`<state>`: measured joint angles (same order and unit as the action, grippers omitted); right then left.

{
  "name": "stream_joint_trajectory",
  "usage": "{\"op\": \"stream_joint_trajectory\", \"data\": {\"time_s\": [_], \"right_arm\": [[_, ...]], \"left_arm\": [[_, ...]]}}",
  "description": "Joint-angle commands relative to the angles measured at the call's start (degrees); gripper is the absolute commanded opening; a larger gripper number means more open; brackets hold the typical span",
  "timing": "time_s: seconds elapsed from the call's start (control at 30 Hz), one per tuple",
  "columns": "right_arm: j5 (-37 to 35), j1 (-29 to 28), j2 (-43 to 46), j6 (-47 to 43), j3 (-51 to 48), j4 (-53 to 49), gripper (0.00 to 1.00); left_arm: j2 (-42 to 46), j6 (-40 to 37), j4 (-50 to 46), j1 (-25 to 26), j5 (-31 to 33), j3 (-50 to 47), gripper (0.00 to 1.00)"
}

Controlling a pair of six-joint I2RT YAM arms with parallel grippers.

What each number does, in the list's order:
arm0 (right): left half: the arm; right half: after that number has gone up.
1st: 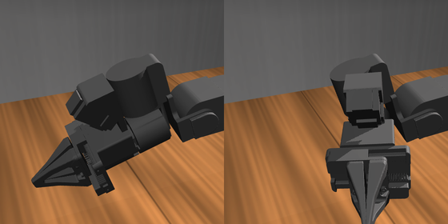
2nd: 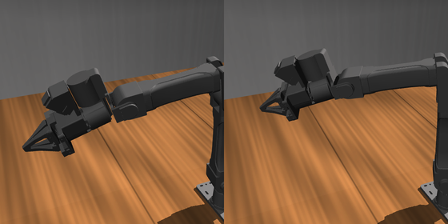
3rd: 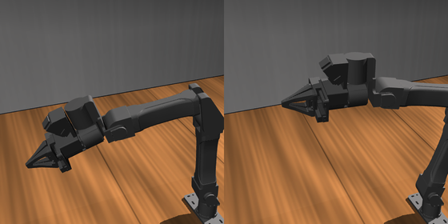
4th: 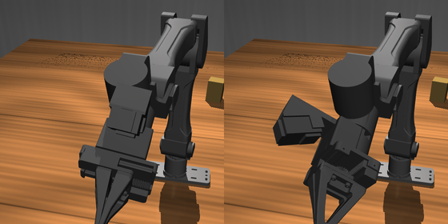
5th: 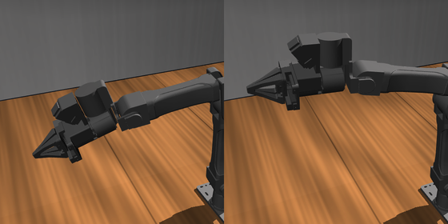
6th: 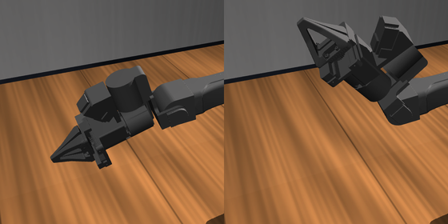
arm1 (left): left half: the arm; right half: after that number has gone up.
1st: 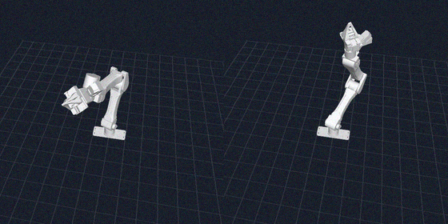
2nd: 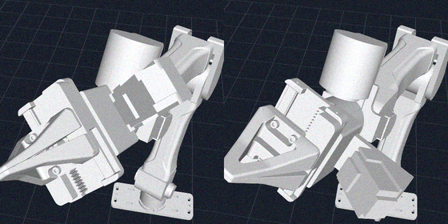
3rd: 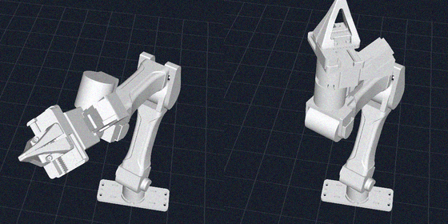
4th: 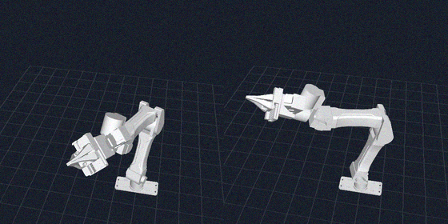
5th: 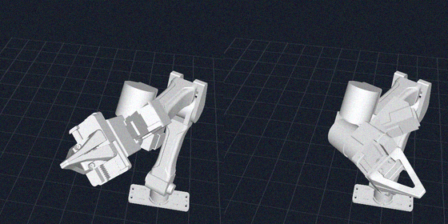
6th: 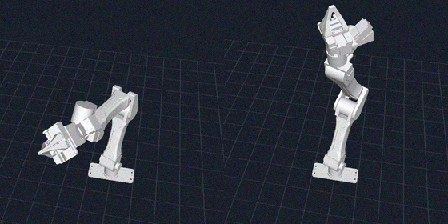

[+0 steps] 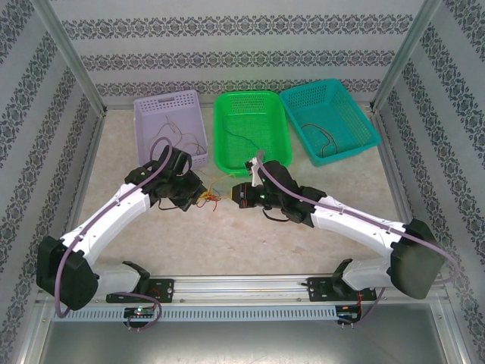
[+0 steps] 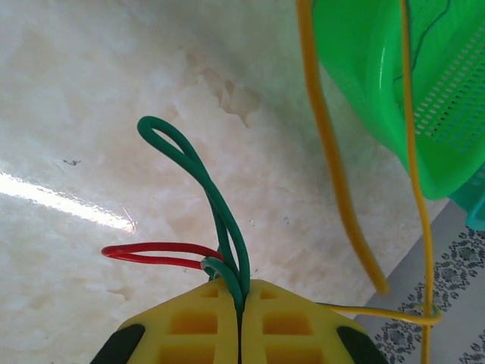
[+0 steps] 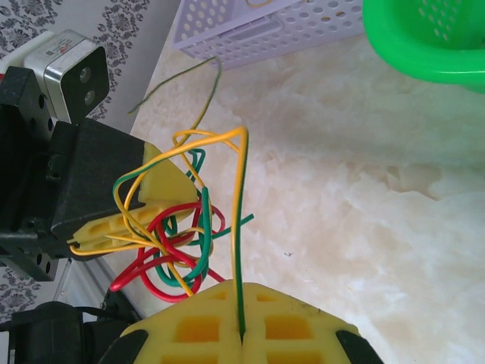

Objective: Untangle the cables

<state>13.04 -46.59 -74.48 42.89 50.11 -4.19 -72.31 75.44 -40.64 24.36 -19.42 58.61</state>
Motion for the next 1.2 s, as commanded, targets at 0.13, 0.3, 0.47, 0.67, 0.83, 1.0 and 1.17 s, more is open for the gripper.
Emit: {"op": "stream_joint_trajectory", "data": {"time_s": [0.13, 0.3, 0.47, 0.67, 0.83, 1.0, 1.17], "right_arm": [[-8.87, 4.84, 2.43, -2.07, -1.14, -10.89, 0.00], [-5.26, 4.97, 1.01, -2.38, -0.16, -8.34, 0.00], [-4.85, 5.10, 0.54, -2.07, -0.65, -9.48, 0.00], [-10.30, 8.61, 5.61, -2.73, -2.98, -14.94, 0.00], [-12.69, 15.47, 11.63, -6.01, -3.51, -20.07, 0.00], [-12.05, 21.56, 15.34, -9.40, -3.14, -23.06, 0.00], [-9.08, 26.34, 17.13, -10.60, -3.09, -23.80, 0.00]], "left_arm": [[-1.39, -0.88, -10.82, -5.42, 13.59, -3.47, 0.15], [-1.83, -0.53, -9.52, -5.36, 13.04, -4.47, 0.06], [-2.71, -1.88, -9.75, -5.38, 13.75, -4.99, 0.00], [-3.18, -5.77, -13.51, -5.55, 18.18, -4.23, 0.00], [-2.63, -8.07, -15.42, -6.43, 20.25, -5.05, 0.00], [-1.81, -8.64, -15.79, -6.81, 21.06, -5.63, 0.00], [-1.51, -9.30, -16.13, -7.09, 21.83, -5.35, 0.00]]}}
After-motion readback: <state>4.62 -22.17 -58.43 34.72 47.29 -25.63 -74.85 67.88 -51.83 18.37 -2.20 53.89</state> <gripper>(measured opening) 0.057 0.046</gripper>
